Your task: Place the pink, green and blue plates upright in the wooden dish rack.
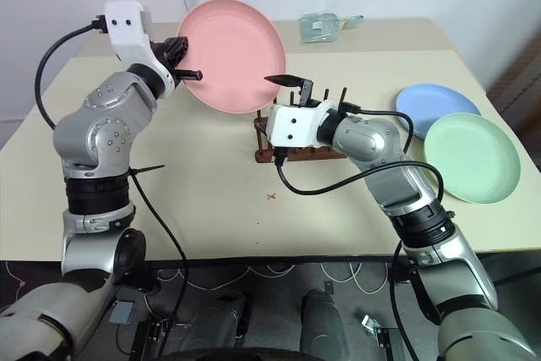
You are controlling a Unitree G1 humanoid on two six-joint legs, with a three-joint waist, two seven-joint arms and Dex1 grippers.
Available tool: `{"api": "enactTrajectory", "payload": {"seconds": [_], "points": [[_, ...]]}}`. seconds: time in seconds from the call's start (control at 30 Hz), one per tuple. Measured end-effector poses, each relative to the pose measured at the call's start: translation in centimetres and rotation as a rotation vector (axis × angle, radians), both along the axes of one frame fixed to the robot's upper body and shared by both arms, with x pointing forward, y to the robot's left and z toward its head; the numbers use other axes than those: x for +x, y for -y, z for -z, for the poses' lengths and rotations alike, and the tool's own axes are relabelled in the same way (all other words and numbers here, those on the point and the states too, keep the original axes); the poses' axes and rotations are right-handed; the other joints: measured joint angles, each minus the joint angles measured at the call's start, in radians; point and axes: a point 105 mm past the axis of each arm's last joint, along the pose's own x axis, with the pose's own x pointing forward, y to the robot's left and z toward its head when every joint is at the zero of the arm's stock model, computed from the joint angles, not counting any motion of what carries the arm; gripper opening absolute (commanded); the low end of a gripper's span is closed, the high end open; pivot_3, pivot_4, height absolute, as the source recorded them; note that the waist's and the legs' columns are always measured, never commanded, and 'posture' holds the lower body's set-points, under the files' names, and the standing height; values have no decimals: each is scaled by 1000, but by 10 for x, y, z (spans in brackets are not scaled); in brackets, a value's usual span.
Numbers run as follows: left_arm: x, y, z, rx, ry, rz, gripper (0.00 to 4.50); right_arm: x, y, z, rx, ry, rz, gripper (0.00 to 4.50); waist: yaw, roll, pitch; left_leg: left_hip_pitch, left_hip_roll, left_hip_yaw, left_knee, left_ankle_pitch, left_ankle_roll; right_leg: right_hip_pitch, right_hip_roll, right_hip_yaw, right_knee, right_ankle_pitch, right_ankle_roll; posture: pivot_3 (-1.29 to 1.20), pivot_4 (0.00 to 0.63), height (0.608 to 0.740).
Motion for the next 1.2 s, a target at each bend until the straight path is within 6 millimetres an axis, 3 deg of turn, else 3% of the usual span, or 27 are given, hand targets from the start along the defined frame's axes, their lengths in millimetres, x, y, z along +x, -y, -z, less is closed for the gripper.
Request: {"api": "enactTrajectory", "payload": {"seconds": [0.2,0.23,0.3,0.43,0.53,0.67,0.77,0.87,0.97,1.03,1.13,1.2], "points": [[-13,21,-13,-20,19,101,1,11,1,6,-54,39,34,4435,-1,0,0,0,0,0,0,0,-1,0,0,0,0,0,0,0,150,740],[-13,22,-12,-21,17,106,0,13,2,6,-59,45,47,4193,-1,0,0,0,0,0,0,0,-1,0,0,0,0,0,0,0,150,740],[-14,24,-12,-19,9,119,0,18,5,5,-71,69,68,3594,-2,0,0,0,0,0,0,0,-1,0,0,0,0,0,0,0,150,740],[-15,24,-10,-15,-2,120,0,17,3,2,-79,100,60,1604,0,0,0,0,0,0,0,1,-1,0,0,0,0,0,0,0,150,740],[-14,16,-11,-37,0,95,1027,16,2,0,-76,125,56,153,-1,0,0,0,0,0,0,1,-1,0,0,0,0,0,0,0,150,740],[-15,13,-21,-134,58,88,3015,17,2,-1,-80,141,64,0,2,0,0,0,0,0,0,1,-2,0,0,0,0,0,0,0,150,740],[-8,-13,-36,-257,115,-27,3015,21,13,-9,-21,143,104,0,3,-1,1,0,0,0,0,1,-2,0,0,0,0,0,0,0,150,740],[-5,-61,-44,-266,181,-213,3015,26,43,-27,132,109,196,0,0,-1,1,0,0,0,-1,1,-2,0,0,0,0,0,0,0,150,740],[-7,-97,-16,-106,159,-277,3015,18,81,-44,405,-47,235,0,1,0,0,0,0,0,-2,1,-2,0,0,1,-1,0,0,0,150,740],[-7,-97,10,5,104,-218,3015,10,94,-50,555,-160,215,0,3,0,1,0,0,0,-1,1,-1,1,0,1,-1,0,0,0,150,740],[-22,-66,64,202,-6,94,3015,-9,101,-55,788,-395,102,0,4,1,1,0,0,0,-1,-3,4,1,0,1,-1,0,-1,0,150,740],[-46,-41,96,275,-66,319,3015,-18,101,-54,865,-507,47,0,1,1,1,0,1,0,-1,-3,5,0,0,1,-1,0,-1,0,150,740]]}}
